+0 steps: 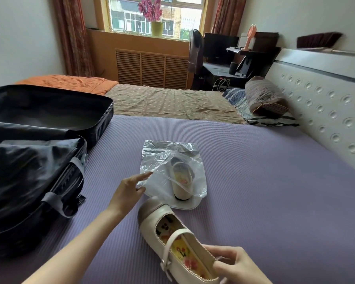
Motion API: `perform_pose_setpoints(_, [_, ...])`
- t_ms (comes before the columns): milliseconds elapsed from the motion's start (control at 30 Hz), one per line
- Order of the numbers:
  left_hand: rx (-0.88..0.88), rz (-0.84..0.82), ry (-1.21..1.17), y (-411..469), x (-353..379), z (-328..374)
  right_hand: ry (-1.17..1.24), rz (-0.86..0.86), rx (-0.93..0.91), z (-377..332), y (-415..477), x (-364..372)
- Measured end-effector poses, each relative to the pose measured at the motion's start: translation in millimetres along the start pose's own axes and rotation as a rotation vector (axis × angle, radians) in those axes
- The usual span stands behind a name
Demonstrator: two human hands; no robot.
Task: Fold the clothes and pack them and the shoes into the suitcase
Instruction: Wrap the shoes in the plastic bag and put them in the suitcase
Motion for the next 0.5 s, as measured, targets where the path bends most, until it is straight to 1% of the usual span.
perform_pose_setpoints(200, [-0.006, 0.01, 0.007, -9, 5, -2, 0.058, 0.048, -0.054, 5, 0, -5])
perform_pose_setpoints(500, [0.041, 0.027, 0.032, -21, 14, -6, 0.243, 0.139, -0.121, 8, 40, 7])
Point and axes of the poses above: each hand's wrist, its own y-axis towards the middle knuckle, its own x-axis out of the palm, z = x × y, the point moved 3 cm from there along y, towards the middle knuckle, and after that the axes turned 14 degrees about -z, right-handed, at the moved point
